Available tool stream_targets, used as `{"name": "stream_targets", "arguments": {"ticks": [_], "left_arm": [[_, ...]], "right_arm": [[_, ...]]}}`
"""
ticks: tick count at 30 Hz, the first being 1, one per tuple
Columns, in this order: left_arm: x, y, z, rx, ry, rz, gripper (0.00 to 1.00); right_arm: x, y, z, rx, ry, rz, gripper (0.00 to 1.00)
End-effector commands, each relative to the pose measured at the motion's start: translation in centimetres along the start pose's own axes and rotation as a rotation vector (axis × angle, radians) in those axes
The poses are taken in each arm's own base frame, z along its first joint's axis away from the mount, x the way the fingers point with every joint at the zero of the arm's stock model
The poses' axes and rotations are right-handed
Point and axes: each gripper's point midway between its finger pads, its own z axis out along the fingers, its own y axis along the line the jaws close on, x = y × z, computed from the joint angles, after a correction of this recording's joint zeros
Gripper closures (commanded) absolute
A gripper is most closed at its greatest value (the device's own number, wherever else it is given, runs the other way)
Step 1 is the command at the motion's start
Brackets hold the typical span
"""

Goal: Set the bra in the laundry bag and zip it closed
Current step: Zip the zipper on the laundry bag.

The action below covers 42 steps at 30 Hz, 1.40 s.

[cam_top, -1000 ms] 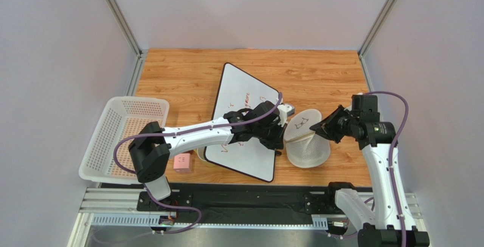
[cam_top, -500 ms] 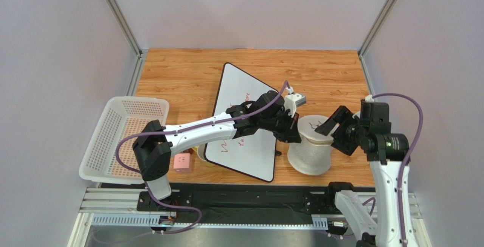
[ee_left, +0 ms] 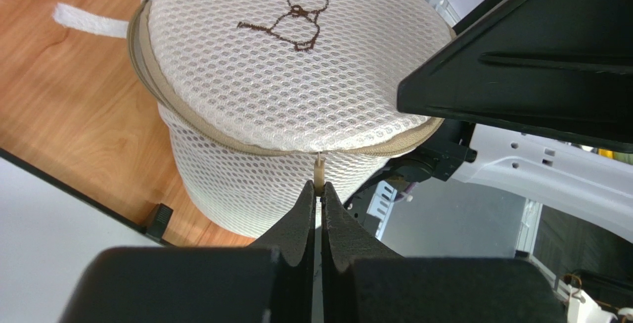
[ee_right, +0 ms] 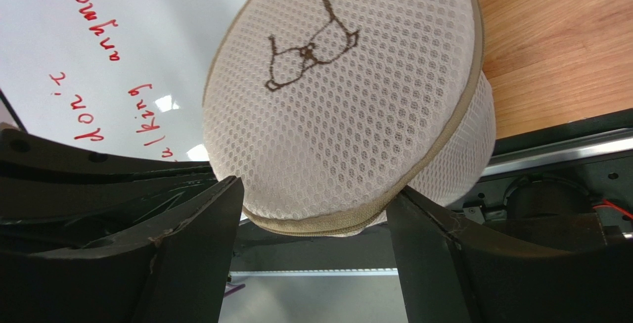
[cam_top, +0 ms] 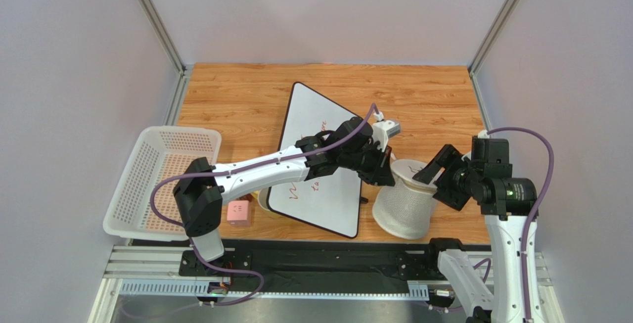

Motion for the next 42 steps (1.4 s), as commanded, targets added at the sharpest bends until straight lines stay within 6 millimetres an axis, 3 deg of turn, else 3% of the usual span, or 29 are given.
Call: {"name": "stream_targets", "arguments": {"ticks": [1,7,8,11,13,16,18,19,21,22,29,35,36,40,42], "left_arm": [[-4.9,-1.0,-2.7,-0.023,-0.126,-0.008,1.00],[-7.7,0.1,-2.9,-0.015,-0.164,-0.048,1.00],[-7.9,0.2,-2.9,-0.017,-0.164,-0.037,1.00],[-8.1,-0.1,-2.8,-0.004,-0.166,-0.029,1.00],[-7.2,-0.2,-2.7,0.018,-0.144,-0.038,1.00],[-6.0,-0.3,-2.7,0.031,-0.149,-0.050,1.00],[-5.3,-0.6,-2.6,0.037,-0.138,-0.048,1.00],[-4.8,-1.3,-2.4,0.049,-0.127,-0.039,1.00],[-4.2,-1.8,-2.2,0.054,-0.124,-0.032,1.00],[-3.9,-2.0,-2.1,0.054,-0.120,-0.027,1.00],[-2.1,-3.5,-2.1,0.048,-0.102,-0.006,1.00],[-1.5,-4.2,-2.3,0.058,-0.095,-0.001,1.00],[-1.3,-4.2,-2.2,0.058,-0.092,0.001,1.00],[0.0,-2.9,-2.1,0.014,-0.062,0.000,1.00],[0.9,-1.5,-2.0,-0.035,-0.056,0.017,1.00]], "right_arm": [[0.3,0.4,-2.1,-0.011,-0.005,-0.038,0.24],[-2.0,0.3,-2.0,0.043,-0.067,-0.051,0.20],[-2.6,0.3,-1.9,0.057,-0.089,-0.051,0.09],[-3.0,1.3,-1.0,0.023,-0.078,-0.006,0.06],[-2.1,2.2,-0.4,-0.034,-0.027,0.038,0.06],[0.8,4.2,0.5,-0.181,0.099,0.208,0.08],[0.9,5.4,0.2,-0.277,0.073,0.392,0.09],[1.7,4.8,1.4,-0.278,0.102,0.475,0.11],[1.7,5.2,1.3,-0.343,0.090,0.625,0.15],[1.8,4.4,2.2,-0.313,0.081,0.668,0.21],[1.0,3.1,2.3,-0.252,0.001,0.711,0.24],[1.2,1.6,3.5,-0.191,-0.018,0.730,0.41],[1.3,1.3,3.8,-0.177,-0.018,0.735,0.53],[1.4,0.3,4.5,-0.138,-0.042,0.708,0.68],[1.8,-0.3,5.0,-0.115,-0.036,0.689,0.83]]}}
